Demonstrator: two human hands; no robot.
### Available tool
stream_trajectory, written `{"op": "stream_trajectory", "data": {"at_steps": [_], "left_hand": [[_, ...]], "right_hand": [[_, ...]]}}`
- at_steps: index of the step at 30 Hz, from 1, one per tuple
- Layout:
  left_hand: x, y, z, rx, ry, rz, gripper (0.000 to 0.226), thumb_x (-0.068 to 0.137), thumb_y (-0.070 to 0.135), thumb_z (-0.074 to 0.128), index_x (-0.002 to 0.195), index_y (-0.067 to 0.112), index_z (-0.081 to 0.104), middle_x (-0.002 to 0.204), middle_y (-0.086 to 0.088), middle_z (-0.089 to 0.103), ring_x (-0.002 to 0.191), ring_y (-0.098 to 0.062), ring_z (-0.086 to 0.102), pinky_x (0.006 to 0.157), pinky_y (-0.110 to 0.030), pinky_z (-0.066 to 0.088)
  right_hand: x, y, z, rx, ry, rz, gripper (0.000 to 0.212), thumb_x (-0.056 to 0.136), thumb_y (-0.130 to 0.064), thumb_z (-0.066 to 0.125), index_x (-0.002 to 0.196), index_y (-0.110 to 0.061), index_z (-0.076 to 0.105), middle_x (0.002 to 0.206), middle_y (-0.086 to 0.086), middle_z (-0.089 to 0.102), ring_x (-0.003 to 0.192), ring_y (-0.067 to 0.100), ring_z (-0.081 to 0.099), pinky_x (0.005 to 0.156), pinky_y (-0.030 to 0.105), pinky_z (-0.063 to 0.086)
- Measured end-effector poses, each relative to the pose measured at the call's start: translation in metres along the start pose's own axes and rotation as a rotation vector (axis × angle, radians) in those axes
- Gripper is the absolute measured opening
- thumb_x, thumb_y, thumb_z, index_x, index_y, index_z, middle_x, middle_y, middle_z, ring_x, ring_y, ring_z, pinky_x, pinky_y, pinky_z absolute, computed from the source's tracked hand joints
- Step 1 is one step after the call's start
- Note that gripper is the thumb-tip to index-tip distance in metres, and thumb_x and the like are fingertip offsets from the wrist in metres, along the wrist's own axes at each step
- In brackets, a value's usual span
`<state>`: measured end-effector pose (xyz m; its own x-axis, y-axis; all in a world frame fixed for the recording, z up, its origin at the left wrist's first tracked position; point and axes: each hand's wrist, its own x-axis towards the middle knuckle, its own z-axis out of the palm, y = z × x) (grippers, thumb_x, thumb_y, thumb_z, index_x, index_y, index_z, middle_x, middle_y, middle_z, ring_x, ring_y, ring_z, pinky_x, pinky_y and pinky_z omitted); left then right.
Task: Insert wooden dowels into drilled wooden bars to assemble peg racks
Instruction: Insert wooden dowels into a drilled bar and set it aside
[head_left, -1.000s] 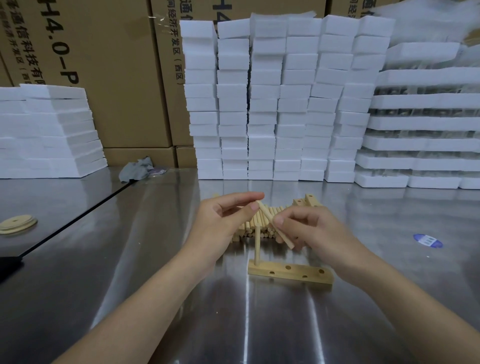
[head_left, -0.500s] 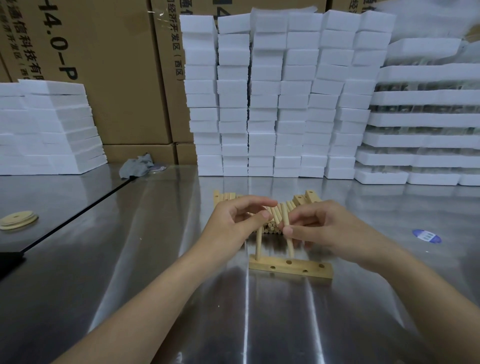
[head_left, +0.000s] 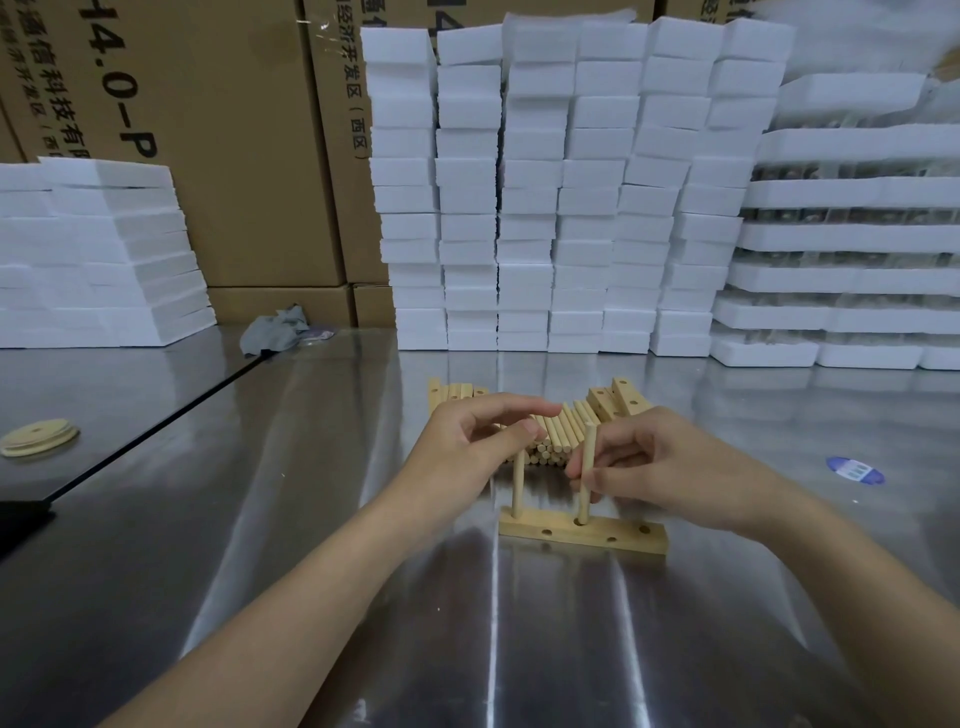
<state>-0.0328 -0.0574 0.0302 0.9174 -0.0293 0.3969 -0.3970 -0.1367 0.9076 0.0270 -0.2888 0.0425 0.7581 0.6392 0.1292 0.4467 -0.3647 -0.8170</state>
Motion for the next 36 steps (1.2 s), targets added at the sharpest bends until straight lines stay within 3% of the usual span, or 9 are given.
{"op": "stream_trajectory", "data": {"at_steps": [5, 9, 12, 17, 23, 27, 30, 33, 36], "left_hand": [[0.001, 0.000, 0.000, -0.002, -0.001, -0.002, 0.020, 0.101, 0.010, 0.069, 0.113, 0.020, 0.083, 0.098, -0.002, 0.081, 0.092, -0.002, 0.072, 0.070, -0.008, 0.048], [0.001, -0.001, -0.001, -0.019, -0.004, -0.013, 0.021, 0.101, 0.010, 0.069, 0.113, 0.020, 0.083, 0.097, -0.001, 0.081, 0.091, 0.000, 0.071, 0.068, -0.007, 0.047], [0.001, -0.001, -0.001, -0.016, -0.008, -0.012, 0.022, 0.101, 0.009, 0.068, 0.113, 0.021, 0.083, 0.097, 0.000, 0.081, 0.091, 0.001, 0.071, 0.068, -0.006, 0.047], [0.001, 0.000, 0.000, -0.010, -0.008, -0.011, 0.022, 0.101, 0.010, 0.069, 0.113, 0.022, 0.083, 0.098, 0.001, 0.081, 0.093, 0.000, 0.072, 0.069, -0.006, 0.047], [0.001, -0.001, 0.001, -0.017, -0.016, -0.018, 0.022, 0.102, 0.010, 0.067, 0.113, 0.022, 0.083, 0.096, 0.000, 0.081, 0.092, 0.001, 0.071, 0.069, -0.006, 0.047], [0.001, -0.002, 0.000, -0.011, -0.017, -0.036, 0.024, 0.103, 0.013, 0.067, 0.110, 0.030, 0.083, 0.098, 0.001, 0.080, 0.093, 0.000, 0.070, 0.070, -0.008, 0.047], [0.002, -0.003, -0.002, -0.009, -0.029, -0.043, 0.022, 0.102, 0.017, 0.069, 0.110, 0.032, 0.083, 0.100, 0.001, 0.080, 0.097, -0.002, 0.071, 0.073, -0.010, 0.049], [0.003, -0.004, -0.004, -0.009, -0.035, -0.045, 0.019, 0.099, 0.024, 0.070, 0.111, 0.031, 0.083, 0.100, 0.001, 0.080, 0.097, -0.004, 0.072, 0.074, -0.011, 0.050], [0.003, -0.006, -0.005, 0.013, -0.032, -0.050, 0.020, 0.094, 0.033, 0.070, 0.110, 0.034, 0.083, 0.102, 0.002, 0.080, 0.098, -0.003, 0.072, 0.073, -0.011, 0.050]], "right_hand": [[-0.001, 0.000, 0.001, 0.044, -0.030, -0.051, 0.015, 0.094, -0.009, 0.077, 0.095, -0.022, 0.083, 0.094, 0.004, 0.081, 0.090, 0.017, 0.077, 0.076, 0.018, 0.054], [-0.001, 0.002, 0.003, 0.036, -0.061, -0.083, 0.016, 0.093, -0.004, 0.077, 0.095, -0.018, 0.083, 0.086, 0.001, 0.080, 0.081, 0.007, 0.074, 0.071, 0.010, 0.051], [-0.001, 0.004, 0.003, 0.006, -0.052, -0.081, 0.015, 0.092, -0.004, 0.077, 0.094, -0.018, 0.084, 0.083, 0.001, 0.080, 0.078, 0.006, 0.073, 0.069, 0.011, 0.050], [0.002, 0.007, 0.000, -0.094, -0.046, -0.048, 0.012, 0.090, -0.021, 0.083, 0.083, -0.013, 0.080, 0.081, 0.003, 0.080, 0.073, 0.013, 0.069, 0.068, 0.033, 0.052], [0.002, 0.007, 0.002, -0.161, 0.003, -0.099, 0.024, 0.087, -0.030, 0.087, 0.074, -0.016, 0.074, 0.068, -0.002, 0.073, 0.062, 0.003, 0.062, 0.059, 0.016, 0.047], [0.003, 0.009, 0.012, -0.304, 0.119, -0.112, 0.040, 0.083, -0.044, 0.088, 0.071, -0.013, 0.065, 0.060, -0.011, 0.059, 0.058, 0.002, 0.050, 0.058, 0.020, 0.040], [0.000, 0.008, 0.011, -0.289, 0.118, -0.098, 0.038, 0.077, -0.048, 0.091, 0.074, -0.018, 0.068, 0.070, -0.009, 0.069, 0.067, 0.003, 0.062, 0.065, 0.022, 0.050], [-0.001, 0.005, 0.010, -0.179, 0.086, -0.112, 0.029, 0.076, -0.039, 0.095, 0.082, -0.020, 0.073, 0.085, -0.005, 0.077, 0.078, 0.006, 0.071, 0.073, 0.021, 0.055], [0.003, 0.004, 0.010, -0.053, 0.062, -0.146, 0.021, 0.083, -0.020, 0.091, 0.080, -0.010, 0.073, 0.072, -0.006, 0.074, 0.063, 0.001, 0.065, 0.059, 0.011, 0.046]]}}
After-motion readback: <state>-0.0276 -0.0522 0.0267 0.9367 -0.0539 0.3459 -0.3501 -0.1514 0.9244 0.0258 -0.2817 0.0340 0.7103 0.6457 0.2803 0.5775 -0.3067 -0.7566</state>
